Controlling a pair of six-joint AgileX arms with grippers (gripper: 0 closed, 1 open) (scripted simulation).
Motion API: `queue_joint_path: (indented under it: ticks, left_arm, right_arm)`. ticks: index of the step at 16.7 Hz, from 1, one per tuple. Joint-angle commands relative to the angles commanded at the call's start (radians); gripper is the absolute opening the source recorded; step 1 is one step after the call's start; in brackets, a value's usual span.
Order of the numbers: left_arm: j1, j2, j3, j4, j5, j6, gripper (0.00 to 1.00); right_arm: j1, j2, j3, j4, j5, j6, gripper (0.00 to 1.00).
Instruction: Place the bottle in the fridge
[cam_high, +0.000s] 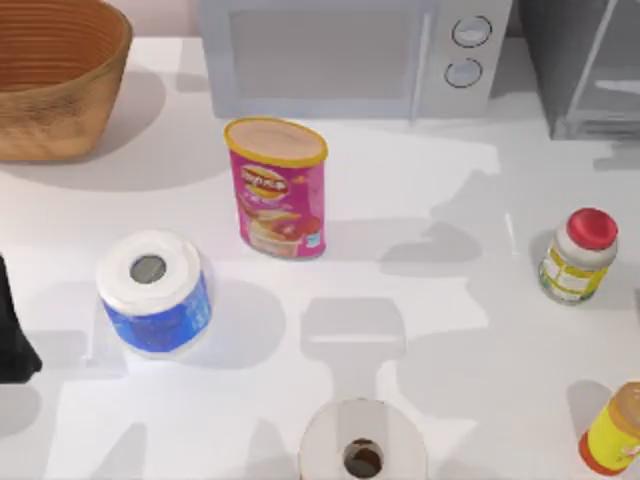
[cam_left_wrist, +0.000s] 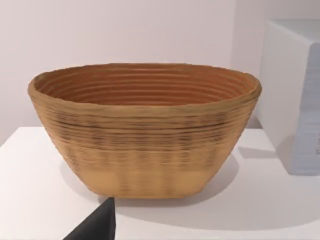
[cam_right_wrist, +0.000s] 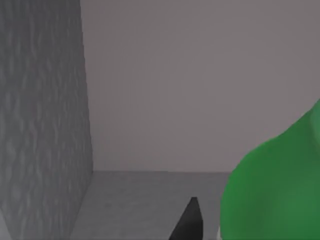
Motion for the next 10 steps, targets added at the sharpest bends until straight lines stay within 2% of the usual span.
queue_joint_path:
  ticks: [6, 10]
  left_arm:
    - [0.0, 0.0, 0.0, 0.0, 0.0, 0.0, 1.0]
    - [0.0, 0.0, 0.0, 0.0, 0.0, 0.0, 1.0]
  right_arm:
    - [-0.043, 0.325, 0.148, 0.171, -0.039, 0.004, 0.01]
    - [-0.054, 0.421, 0.194, 0.223, -0.054, 0.005, 0.01]
